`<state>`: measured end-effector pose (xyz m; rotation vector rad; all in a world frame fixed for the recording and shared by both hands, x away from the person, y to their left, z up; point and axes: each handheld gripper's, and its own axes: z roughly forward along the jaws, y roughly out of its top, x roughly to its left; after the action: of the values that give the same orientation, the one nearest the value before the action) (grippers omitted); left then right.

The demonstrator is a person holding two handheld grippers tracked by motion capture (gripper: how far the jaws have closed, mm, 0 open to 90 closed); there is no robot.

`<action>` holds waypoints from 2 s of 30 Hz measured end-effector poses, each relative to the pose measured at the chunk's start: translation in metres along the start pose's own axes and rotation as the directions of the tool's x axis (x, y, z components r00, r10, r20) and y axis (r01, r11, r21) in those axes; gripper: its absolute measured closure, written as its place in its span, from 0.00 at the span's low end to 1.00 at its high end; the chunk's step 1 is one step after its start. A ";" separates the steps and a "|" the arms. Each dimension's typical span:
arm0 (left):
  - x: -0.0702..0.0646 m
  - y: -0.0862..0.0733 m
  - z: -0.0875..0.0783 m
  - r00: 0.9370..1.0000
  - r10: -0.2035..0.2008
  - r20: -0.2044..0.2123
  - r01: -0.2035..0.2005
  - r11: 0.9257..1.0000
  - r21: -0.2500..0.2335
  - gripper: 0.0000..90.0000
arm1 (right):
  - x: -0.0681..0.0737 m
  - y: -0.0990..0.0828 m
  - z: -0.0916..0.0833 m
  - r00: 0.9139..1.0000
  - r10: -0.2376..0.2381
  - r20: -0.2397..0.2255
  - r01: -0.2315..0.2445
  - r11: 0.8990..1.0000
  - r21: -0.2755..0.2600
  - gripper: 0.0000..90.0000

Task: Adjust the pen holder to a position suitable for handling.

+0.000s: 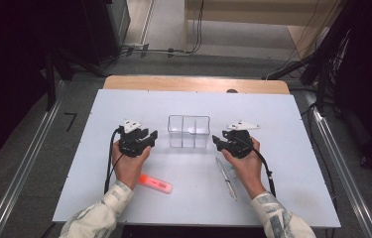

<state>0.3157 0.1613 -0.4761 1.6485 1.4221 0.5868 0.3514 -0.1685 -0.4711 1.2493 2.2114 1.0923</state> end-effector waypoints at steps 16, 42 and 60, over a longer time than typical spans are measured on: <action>0.029 -0.020 -0.032 0.999 -0.019 -0.038 0.019 1.000 0.001 0.42 | -0.015 -0.030 -0.046 0.999 0.038 0.015 -0.037 0.999 -0.029 0.28; 0.044 -0.033 -0.055 0.998 -0.008 -0.068 0.009 1.000 0.009 0.35 | -0.048 -0.070 -0.088 0.991 0.096 0.094 -0.095 0.995 -0.017 0.27; 0.043 -0.032 -0.051 0.998 -0.005 -0.069 0.006 1.000 0.013 0.34 | -0.049 -0.072 -0.087 0.990 0.107 0.091 -0.107 0.994 -0.003 0.27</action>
<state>0.2680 0.2171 -0.4836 1.6477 1.4825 0.6380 0.2824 -0.2703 -0.4750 1.4041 2.1003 1.0505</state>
